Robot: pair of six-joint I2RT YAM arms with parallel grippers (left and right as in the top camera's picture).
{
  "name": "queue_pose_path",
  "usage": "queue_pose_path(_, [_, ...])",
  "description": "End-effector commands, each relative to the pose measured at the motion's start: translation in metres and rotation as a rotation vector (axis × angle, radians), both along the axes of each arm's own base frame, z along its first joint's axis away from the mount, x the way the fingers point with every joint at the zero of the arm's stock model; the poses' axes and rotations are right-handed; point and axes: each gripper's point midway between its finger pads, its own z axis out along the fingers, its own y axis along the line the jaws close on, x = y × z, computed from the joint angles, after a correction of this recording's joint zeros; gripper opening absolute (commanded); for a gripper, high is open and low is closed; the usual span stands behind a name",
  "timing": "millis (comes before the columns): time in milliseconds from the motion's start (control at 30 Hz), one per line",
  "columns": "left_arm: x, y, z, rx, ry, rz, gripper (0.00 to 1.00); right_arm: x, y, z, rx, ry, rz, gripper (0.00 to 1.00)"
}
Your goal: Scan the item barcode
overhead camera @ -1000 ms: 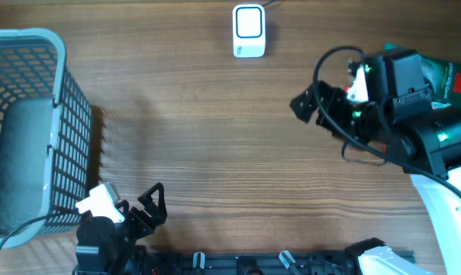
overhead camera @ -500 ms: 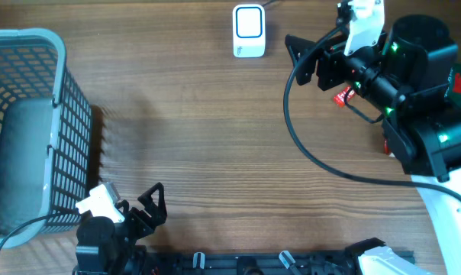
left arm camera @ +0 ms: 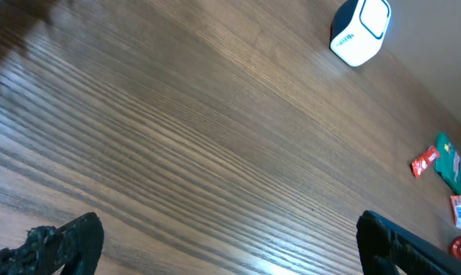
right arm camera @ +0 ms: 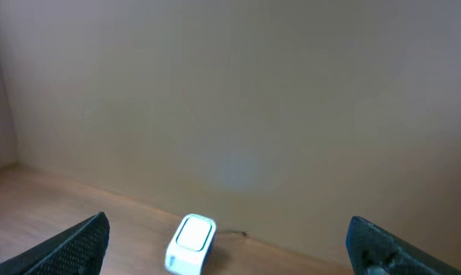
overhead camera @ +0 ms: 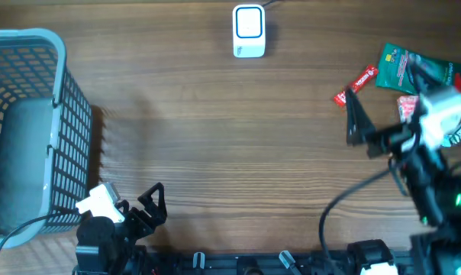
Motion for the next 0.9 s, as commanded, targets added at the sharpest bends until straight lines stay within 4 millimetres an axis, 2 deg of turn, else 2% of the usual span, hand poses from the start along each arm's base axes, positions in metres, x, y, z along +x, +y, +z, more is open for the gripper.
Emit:
queue_pose_path(0, [0.001,0.0,-0.001,-0.005,0.0,0.003,1.0,-0.026,0.0,-0.033,-0.007,-0.07,0.022,1.0])
queue_pose_path(133, [0.001,0.0,-0.001,-0.005,0.0,0.003,1.0,-0.051,0.001,-0.064,-0.004,-0.147,0.044,1.0])
queue_pose_path(267, [0.0,0.0,-0.001,-0.005,0.001,0.003,1.0,-0.056,-0.004,-0.085,-0.004,-0.189,0.021,1.0])
queue_pose_path(433, [0.0,0.0,-0.001,-0.005,0.001,0.003,1.0,-0.039,-0.016,-0.118,-0.008,-0.177,-0.047,1.0])
queue_pose_path(733, [0.001,0.0,-0.001,-0.005,0.0,0.003,1.0,-0.011,-0.025,-0.183,-0.003,-0.117,-0.1,1.0])
queue_pose_path(867, [0.001,0.0,-0.001,-0.005,0.0,0.003,1.0,0.0,-0.048,-0.218,0.11,0.0,-0.216,1.0])
